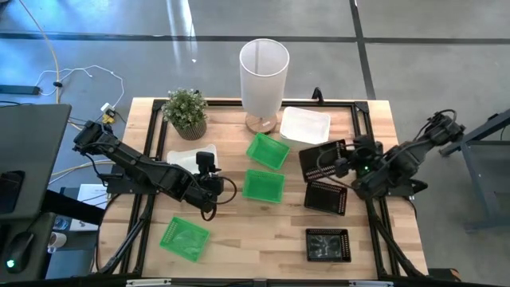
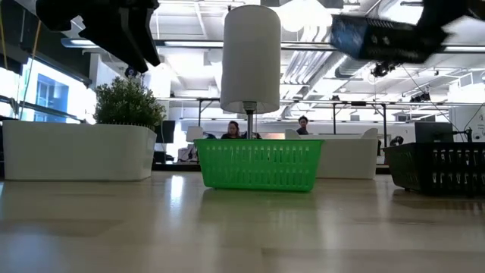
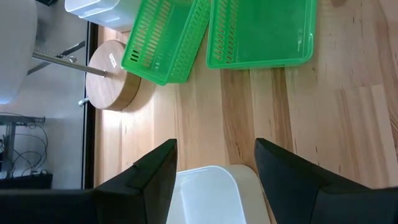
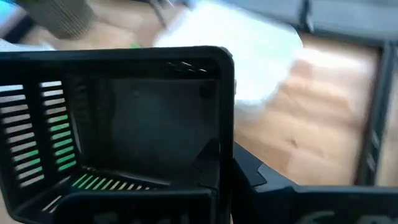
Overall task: Stack baskets by color
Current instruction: Stack the top left black bin on top of the top right black bin, then stack the top green bin on top of the middle green bin
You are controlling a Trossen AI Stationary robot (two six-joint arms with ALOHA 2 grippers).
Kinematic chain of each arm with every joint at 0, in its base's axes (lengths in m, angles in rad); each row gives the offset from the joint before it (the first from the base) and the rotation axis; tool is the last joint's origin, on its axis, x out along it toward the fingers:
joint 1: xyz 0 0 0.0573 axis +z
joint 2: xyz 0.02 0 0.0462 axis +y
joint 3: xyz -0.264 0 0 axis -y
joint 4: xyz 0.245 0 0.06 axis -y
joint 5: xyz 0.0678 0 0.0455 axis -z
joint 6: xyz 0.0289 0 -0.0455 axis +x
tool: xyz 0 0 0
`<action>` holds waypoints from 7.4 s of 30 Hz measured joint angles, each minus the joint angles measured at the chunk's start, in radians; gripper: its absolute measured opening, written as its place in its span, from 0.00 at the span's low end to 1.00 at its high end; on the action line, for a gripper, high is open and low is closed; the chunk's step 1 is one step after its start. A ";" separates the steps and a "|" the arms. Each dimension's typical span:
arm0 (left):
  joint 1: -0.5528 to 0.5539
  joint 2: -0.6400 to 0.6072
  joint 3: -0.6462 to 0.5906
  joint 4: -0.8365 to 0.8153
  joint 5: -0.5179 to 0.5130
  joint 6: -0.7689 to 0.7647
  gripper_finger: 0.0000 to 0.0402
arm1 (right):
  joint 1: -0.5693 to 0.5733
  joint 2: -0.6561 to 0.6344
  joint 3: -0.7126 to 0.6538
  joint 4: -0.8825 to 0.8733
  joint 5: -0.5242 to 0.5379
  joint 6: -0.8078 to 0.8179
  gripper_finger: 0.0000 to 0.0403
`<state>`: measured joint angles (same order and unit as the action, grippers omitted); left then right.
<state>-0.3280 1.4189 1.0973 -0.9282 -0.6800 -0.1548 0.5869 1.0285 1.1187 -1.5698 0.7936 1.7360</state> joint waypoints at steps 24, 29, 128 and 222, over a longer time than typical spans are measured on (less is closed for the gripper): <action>0.000 0.000 0.000 -0.007 0.013 -0.026 0.50 | 0.138 -0.214 -0.363 0.370 -0.339 0.440 0.00; -0.001 0.000 0.000 -0.010 0.062 -0.029 0.50 | 0.168 -0.155 -0.363 0.410 -0.409 0.486 0.00; -0.019 0.000 0.000 -0.040 0.101 -0.106 0.46 | 0.077 0.191 -0.360 0.410 -0.720 0.353 0.21; 0.567 0.015 0.000 0.590 0.671 0.646 0.55 | -0.018 0.343 0.041 0.041 -0.190 -0.148 0.21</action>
<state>0.2388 1.4343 1.0977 -0.3384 -0.0087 0.4911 0.5690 1.3716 1.1599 -1.5285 0.6036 1.5883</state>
